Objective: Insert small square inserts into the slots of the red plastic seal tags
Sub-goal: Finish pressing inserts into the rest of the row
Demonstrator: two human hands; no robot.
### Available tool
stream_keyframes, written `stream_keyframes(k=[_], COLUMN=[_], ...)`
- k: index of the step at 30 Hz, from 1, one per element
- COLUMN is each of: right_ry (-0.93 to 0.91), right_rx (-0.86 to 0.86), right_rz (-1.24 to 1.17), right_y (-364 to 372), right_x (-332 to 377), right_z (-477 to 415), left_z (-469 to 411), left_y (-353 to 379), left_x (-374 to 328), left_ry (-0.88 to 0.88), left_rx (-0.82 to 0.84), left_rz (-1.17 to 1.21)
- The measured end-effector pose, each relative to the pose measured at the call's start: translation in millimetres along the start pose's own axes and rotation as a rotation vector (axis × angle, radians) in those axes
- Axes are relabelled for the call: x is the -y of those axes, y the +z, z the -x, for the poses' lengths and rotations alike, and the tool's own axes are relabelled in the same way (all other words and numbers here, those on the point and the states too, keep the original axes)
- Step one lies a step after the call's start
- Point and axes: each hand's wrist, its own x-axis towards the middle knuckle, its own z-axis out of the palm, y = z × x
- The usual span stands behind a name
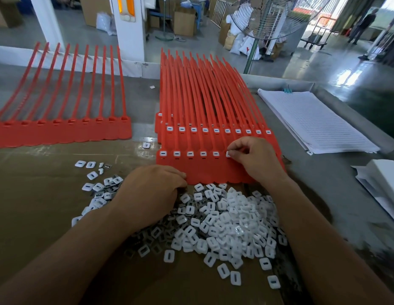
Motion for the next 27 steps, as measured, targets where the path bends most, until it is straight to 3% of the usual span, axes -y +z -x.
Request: stream_keyframes(k=[27], right_ry=[0.037], right_rx=[0.029], right_rz=[0.101], right_y=[7.9], right_x=[0.3], right_z=[-6.1], left_z=[-0.4], left_y=[-2.9], left_x=[0.0], left_ry=[-0.010], left_rx=[-0.014], left_rz=[0.027])
